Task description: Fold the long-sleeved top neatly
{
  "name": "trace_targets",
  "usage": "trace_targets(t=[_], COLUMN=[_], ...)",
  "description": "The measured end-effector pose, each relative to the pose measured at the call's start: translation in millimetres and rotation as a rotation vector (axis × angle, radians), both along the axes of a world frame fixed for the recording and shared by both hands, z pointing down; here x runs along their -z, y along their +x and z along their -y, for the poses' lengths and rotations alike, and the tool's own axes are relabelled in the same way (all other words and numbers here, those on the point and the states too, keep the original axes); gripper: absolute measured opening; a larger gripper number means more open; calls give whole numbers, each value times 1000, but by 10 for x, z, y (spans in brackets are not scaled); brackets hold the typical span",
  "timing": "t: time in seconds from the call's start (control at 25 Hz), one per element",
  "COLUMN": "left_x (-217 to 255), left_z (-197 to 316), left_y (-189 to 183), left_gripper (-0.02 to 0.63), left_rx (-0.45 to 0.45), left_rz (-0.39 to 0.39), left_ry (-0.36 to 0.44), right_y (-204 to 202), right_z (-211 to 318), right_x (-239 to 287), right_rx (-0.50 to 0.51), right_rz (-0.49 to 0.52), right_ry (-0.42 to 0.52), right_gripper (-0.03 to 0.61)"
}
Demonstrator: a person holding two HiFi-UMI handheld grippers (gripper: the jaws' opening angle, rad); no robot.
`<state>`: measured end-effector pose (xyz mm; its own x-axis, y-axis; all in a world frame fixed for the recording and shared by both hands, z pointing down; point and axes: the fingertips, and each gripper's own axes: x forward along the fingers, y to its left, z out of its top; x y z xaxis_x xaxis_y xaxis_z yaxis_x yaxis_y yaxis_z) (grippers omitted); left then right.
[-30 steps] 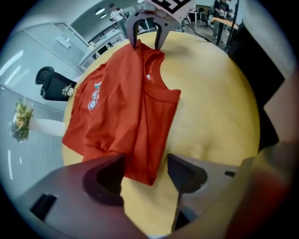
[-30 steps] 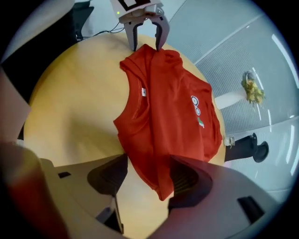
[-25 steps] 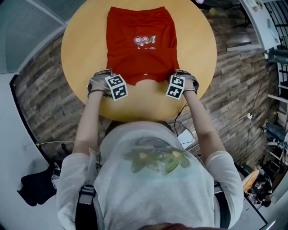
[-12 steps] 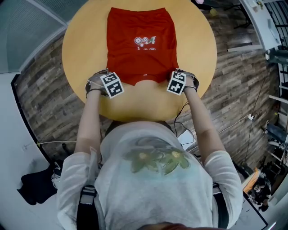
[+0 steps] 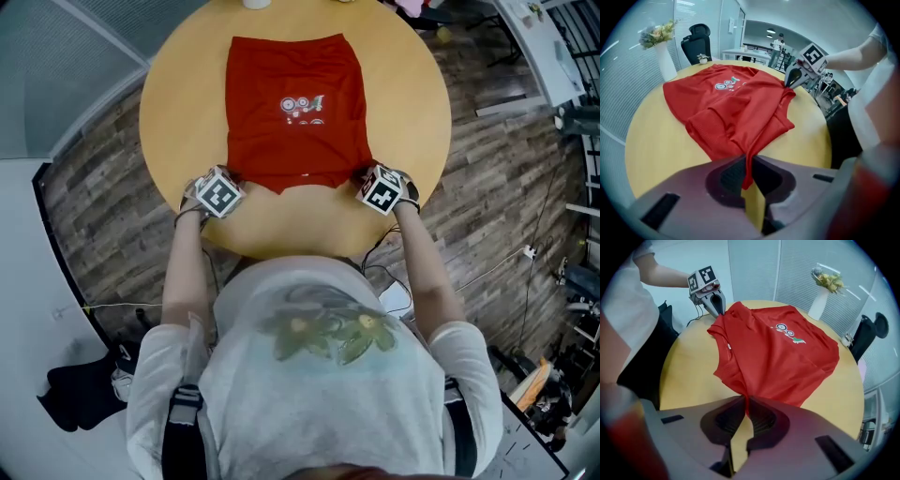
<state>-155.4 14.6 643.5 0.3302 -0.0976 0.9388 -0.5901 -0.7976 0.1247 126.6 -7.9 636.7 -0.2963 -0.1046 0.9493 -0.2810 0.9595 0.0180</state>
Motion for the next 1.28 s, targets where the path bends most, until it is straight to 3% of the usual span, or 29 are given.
trace_targets(t=[0.2, 0.48, 0.6, 0.96, 1.12, 1.28], left_x=[142, 714, 903, 1031, 1179, 1330], left_z=[-319, -190, -199, -774, -643, -117], left_y=[-9, -20, -32, 24, 9, -22], left_gripper=[38, 38, 38, 34, 34, 34], left_rx=[-20, 124, 153, 87, 94, 102], left_rz=[-35, -205, -255, -257, -286, -295], left_ry=[-56, 26, 19, -153, -127, -47], right_y=[-12, 5, -6, 47, 42, 5], right_z=[-307, -219, -244, -733, -627, -131], right_x=[191, 794, 987, 1143, 1245, 1398], right_rx=[3, -95, -95, -53, -58, -65], right_rz=[62, 188, 193, 185, 201, 218], right_ry=[-70, 70, 91, -39, -17, 75], right_gripper=[37, 35, 34, 34, 34, 34])
